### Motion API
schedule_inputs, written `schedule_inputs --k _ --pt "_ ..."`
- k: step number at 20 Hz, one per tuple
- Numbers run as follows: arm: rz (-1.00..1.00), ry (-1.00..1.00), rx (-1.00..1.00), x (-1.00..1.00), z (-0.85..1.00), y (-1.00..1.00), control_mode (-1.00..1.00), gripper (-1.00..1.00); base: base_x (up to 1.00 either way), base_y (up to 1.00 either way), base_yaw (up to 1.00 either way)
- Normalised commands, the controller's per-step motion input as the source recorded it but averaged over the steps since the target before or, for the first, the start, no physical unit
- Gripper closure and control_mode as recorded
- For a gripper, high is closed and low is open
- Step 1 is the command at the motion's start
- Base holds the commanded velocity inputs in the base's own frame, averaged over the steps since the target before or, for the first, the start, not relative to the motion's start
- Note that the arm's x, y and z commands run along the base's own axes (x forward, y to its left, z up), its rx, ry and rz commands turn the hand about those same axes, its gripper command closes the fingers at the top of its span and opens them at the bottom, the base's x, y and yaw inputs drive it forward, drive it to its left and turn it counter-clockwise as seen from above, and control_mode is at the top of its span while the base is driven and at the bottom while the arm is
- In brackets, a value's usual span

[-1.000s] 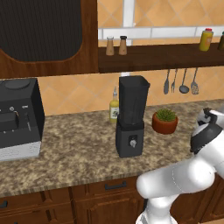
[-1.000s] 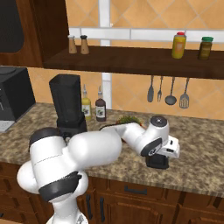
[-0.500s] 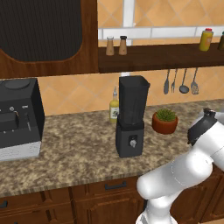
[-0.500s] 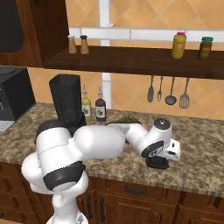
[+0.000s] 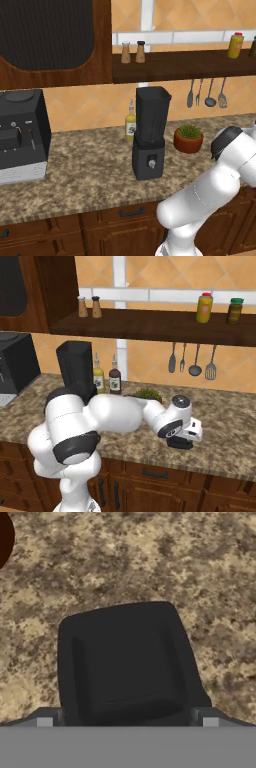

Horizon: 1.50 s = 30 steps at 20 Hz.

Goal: Close the lid blender by securely placing the lid on top.

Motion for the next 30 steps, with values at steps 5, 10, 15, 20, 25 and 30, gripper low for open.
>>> schedule_inputs --k 5,10,15,20,25,30 --pt "0.0 0.0 0.0 0.15 -0.12 0.0 -1.0 -1.0 0.0 0.0 0.0" --pt "0.0 0.0 0.0 0.18 -0.14 0.0 -1.0 -1.0 0.0 0.0 0.0" --pt "0.0 0.0 0.0 0.14 -0.18 -0.07 -1.0 -1.0 0.0 0.0 0.0" --pt "0.0 0.0 0.01 0.04 -0.24 -0.31 -1.0 -1.0 0.0 0.0 0.0" --pt "0.0 0.0 0.01 0.03 -0.24 -0.25 -1.0 1.0 0.0 0.0 0.0" --pt "0.0 0.0 0.0 0.05 -0.31 -0.04 -1.0 1.0 0.0 0.0 0.0"
